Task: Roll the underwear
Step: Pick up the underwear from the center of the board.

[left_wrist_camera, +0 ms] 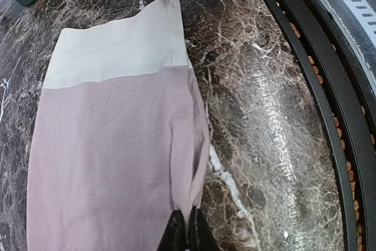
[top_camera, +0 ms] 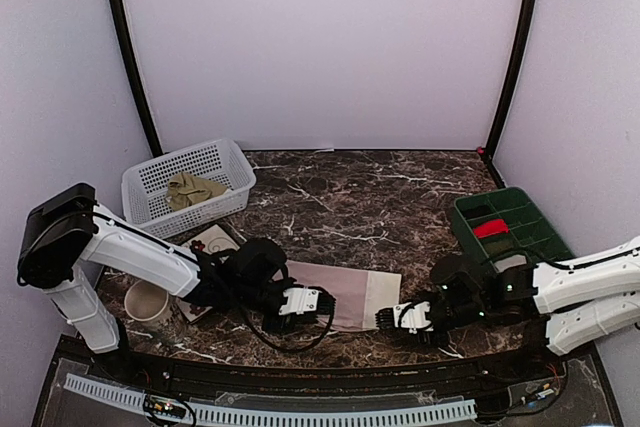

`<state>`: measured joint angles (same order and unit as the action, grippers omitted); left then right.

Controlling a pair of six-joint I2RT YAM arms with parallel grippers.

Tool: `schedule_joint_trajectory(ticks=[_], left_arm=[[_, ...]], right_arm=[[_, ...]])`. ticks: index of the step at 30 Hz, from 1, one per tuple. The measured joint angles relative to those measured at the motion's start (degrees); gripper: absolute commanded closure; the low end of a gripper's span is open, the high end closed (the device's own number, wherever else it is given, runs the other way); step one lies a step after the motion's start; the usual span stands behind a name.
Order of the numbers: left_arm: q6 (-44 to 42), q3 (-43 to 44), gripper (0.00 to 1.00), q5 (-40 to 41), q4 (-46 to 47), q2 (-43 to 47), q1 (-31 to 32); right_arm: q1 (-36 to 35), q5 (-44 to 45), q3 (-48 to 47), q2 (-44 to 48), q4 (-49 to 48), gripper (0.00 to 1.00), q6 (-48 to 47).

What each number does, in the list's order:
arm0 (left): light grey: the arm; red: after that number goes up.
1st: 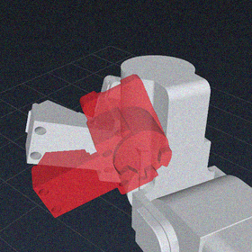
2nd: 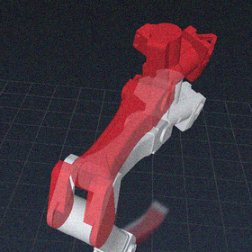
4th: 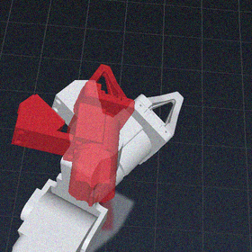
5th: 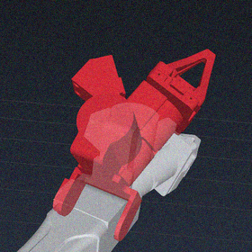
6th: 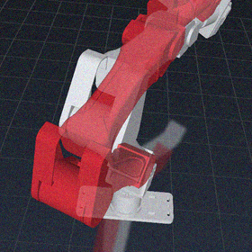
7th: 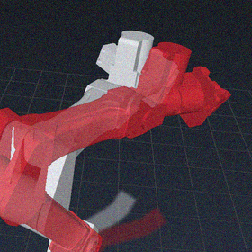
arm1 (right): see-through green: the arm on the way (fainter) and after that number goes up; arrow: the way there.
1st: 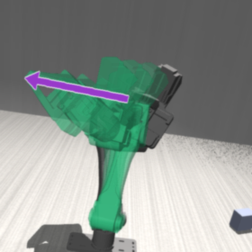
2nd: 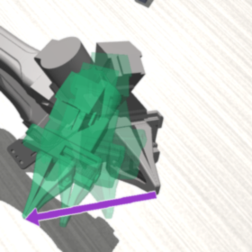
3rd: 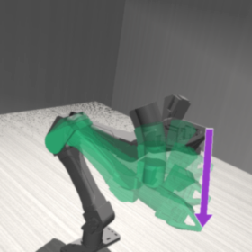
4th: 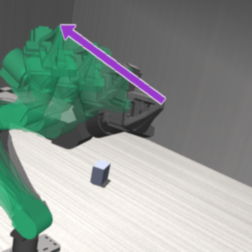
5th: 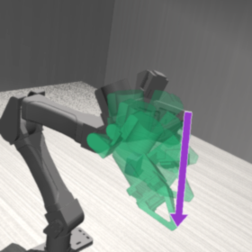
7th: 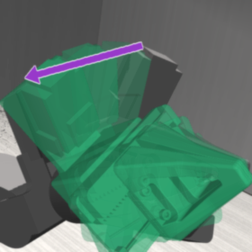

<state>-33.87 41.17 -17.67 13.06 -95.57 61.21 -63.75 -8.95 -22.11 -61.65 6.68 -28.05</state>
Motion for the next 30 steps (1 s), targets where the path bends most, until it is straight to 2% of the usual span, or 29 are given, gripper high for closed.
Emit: schedule_joint_trajectory(ticks=[12,30], left_arm=[[3.61,2.03,1.00,-5.29,-1.68,-0.24,-2.99],[10.56,6.16,1.00,-12.02,-3.39,-2.78,-6.80]], right_arm=[[-2.62,7.43,-2.47,-8.57,-0.70,0.53,-1.97],[-2.64,10.51,-3.91,-12.98,-1.70,0.61,-3.41]])
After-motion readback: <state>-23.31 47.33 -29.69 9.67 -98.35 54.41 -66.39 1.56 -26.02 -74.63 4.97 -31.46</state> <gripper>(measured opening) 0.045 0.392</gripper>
